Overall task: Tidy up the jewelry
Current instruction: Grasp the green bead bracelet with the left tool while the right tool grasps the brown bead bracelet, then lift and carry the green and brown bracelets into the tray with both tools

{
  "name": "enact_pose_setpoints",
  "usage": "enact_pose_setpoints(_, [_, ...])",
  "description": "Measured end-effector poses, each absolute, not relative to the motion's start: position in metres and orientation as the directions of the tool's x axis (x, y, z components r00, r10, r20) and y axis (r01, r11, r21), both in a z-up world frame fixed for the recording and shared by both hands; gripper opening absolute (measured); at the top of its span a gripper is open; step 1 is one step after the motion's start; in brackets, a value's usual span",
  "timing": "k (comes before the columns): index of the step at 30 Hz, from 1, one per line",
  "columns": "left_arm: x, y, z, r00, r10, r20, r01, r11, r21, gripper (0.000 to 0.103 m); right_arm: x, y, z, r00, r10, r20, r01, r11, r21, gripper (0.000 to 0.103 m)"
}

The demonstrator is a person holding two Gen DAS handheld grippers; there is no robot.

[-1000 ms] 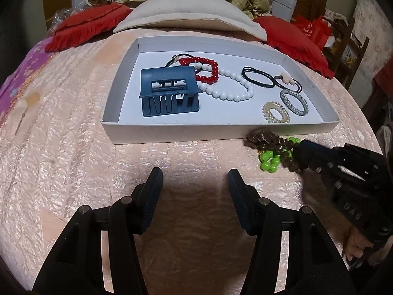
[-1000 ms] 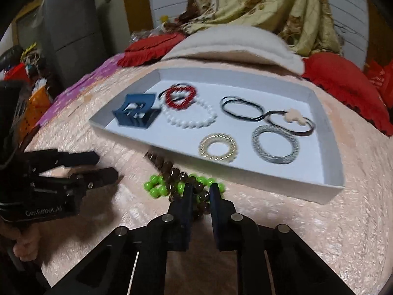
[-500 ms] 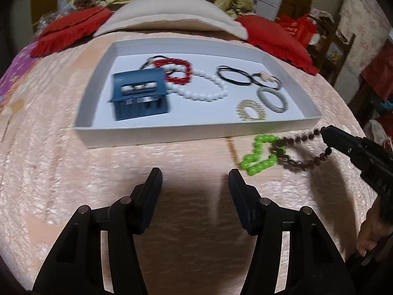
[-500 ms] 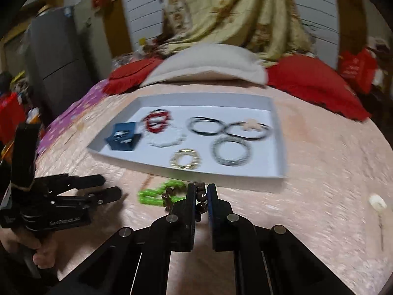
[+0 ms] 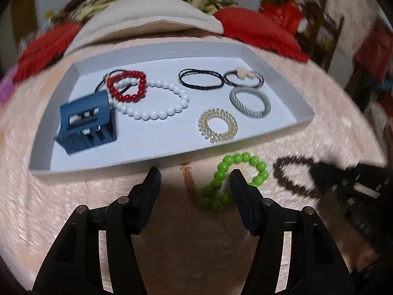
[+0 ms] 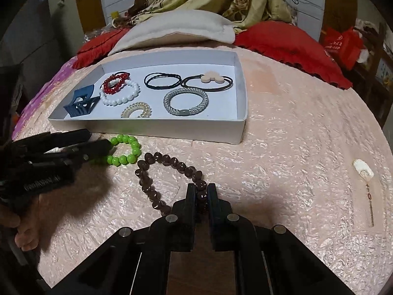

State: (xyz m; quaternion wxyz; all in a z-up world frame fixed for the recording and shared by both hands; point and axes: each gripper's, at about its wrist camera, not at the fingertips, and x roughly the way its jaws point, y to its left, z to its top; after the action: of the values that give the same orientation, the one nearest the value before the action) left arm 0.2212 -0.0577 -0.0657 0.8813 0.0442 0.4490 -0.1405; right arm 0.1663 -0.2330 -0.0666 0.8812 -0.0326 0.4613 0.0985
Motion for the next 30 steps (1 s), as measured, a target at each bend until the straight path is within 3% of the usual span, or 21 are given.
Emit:
enact_pose_setpoints(5, [0.213,-0.055,-0.068,0.562,-0.182,-0.807,0.309,0.951,0.001,0.06,0.166,-0.232,-0.068,0.553,0.149,-0.82,-0.214,0.976,0.033,0.008])
enact_pose_setpoints(7, [0.207,-0.051,-0.067,0.559,-0.188,-0.808,0.315,0.949,-0.003,0.054,0.166,-0.231,-0.068,0.555,0.147,-0.819,-0.22,0.975,0.026,0.008])
enact_pose_setpoints(9, [0.2,-0.05,-0.066,0.561,-0.205,-0.802,0.329,0.944,-0.011,0.021,0.164,-0.231,-0.068,0.56,0.145,-0.816,-0.224,0.974,0.019,0.009])
enact_pose_setpoints(11, [0.199,-0.051,-0.066,0.553,-0.228,-0.802,0.343,0.939,-0.03,0.008,0.164,-0.229,-0.069,0.565,0.143,-0.813,-0.234,0.972,0.009,0.01])
enact_pose_setpoints(14, [0.199,-0.046,-0.066,0.542,-0.257,-0.8,0.333,0.94,-0.077,0.008,0.163,-0.225,-0.07,0.577,0.143,-0.804,-0.249,0.969,-0.006,0.017])
enact_pose_setpoints(16, [0.199,-0.042,-0.064,0.536,-0.269,-0.8,0.329,0.94,-0.096,0.008,0.162,-0.221,-0.071,0.585,0.153,-0.796,-0.273,0.962,-0.015,0.027])
enact_pose_setpoints(20, [0.197,-0.036,-0.059,0.551,-0.266,-0.791,0.314,0.944,-0.098,0.008,0.163,-0.22,-0.071,0.573,0.165,-0.803,-0.288,0.958,-0.009,0.03])
enact_pose_setpoints(24, [0.2,-0.03,-0.06,0.551,-0.254,-0.795,0.289,0.952,-0.104,0.008,0.162,-0.217,-0.07,0.555,0.166,-0.815,-0.314,0.949,-0.02,0.009])
enact_pose_setpoints(30, [0.201,-0.024,-0.053,0.556,-0.269,-0.786,0.281,0.951,-0.126,0.008,0.154,-0.212,-0.059,0.595,0.211,-0.775,-0.321,0.947,0.011,0.008])
